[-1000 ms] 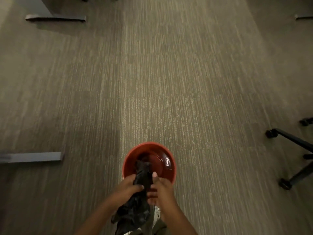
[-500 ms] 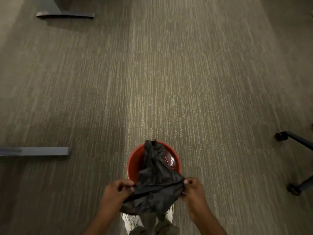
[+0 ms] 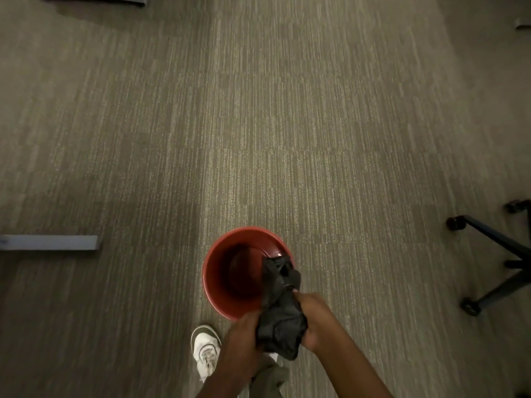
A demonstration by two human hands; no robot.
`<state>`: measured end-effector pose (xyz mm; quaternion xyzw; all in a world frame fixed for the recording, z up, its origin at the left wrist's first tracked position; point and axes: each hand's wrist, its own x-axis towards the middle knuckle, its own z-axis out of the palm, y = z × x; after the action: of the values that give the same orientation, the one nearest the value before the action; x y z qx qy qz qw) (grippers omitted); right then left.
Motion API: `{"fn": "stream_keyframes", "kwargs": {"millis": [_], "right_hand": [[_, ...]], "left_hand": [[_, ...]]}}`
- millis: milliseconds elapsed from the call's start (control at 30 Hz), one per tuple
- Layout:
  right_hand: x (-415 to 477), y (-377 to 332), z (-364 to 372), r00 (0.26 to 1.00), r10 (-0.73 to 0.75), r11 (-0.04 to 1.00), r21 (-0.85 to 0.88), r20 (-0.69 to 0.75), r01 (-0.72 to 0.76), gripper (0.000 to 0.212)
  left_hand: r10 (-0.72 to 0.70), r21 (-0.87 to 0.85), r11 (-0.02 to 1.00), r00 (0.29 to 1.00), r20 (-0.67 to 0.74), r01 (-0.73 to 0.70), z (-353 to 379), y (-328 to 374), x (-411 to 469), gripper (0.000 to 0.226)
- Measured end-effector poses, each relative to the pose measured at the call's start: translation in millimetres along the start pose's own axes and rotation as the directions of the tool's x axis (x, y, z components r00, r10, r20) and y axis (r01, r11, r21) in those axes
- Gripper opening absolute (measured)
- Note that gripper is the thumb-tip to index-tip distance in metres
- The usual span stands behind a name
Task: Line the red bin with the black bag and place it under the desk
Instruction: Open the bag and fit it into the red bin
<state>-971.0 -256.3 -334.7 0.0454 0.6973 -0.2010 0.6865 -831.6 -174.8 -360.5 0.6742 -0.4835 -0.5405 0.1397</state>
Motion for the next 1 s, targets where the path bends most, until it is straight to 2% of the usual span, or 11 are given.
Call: {"fn": "stream_keyframes", "kwargs": {"millis": [33,100,267,367,433,500,567,700,800,933,1000], "right_hand": [[4,-3,-1,0.999,-0.028,0.999,-0.017,-0.026,0.027,0.027],[12,-9,-6,0.981,-0.173,0.978,-0.128,-0.083,0.162,0.032],[5,0,-8,0.733,-0.68,0.691,-0.357,-0.023,0.629,0.048],[-6,46,-5,0.719,-0.684,0.613,-0.439,0.119,0.656,0.079],[-4,68,3,0.753,-0.619,0.536,-0.58,0.224,0.613,0.067],[5,68,12,0.757,-0.593,0.488,-0.626,0.273,0.608,0.038],[13,57,20,0.751,-0.592,0.487,-0.613,0.292,0.622,0.014],[20,45,11,0.764,-0.635,0.549,-0.63,0.113,0.549,0.021],[19,50,-5,0.715,-0.699,0.56,-0.635,-0.016,0.532,0.018],[19,61,-7,0.667,-0.723,0.613,-0.609,-0.178,0.502,0.031],[26,59,-10,0.662,-0.666,0.723,-0.515,-0.342,0.461,0.026]], "left_hand": [[-0.003,-0.054,0.999,0.992,-0.123,-0.003,-1,3,1,0.036],[-0.063,-0.149,0.989,0.953,-0.298,0.018,-9,7,3,0.039],[-0.254,-0.293,0.942,0.917,-0.307,0.162,-33,10,23,0.03],[-0.318,-0.297,0.925,0.913,-0.257,0.238,-46,10,36,0.02],[-0.296,-0.274,0.933,0.932,-0.208,0.235,-50,7,42,0.024],[-0.274,-0.277,0.933,0.952,-0.137,0.229,-51,4,44,0.03],[-0.28,-0.286,0.926,0.957,-0.08,0.247,-54,1,46,0.037],[-0.328,-0.337,0.89,0.945,-0.005,0.307,-75,-10,53,0.034],[-0.348,-0.447,0.85,0.934,-0.081,0.278,-87,-17,57,0.026],[-0.522,-0.758,0.582,0.85,-0.07,0.295,-80,-13,57,0.015],[-0.554,-0.777,0.572,0.823,-0.129,0.263,-76,-12,54,0.014]]}}
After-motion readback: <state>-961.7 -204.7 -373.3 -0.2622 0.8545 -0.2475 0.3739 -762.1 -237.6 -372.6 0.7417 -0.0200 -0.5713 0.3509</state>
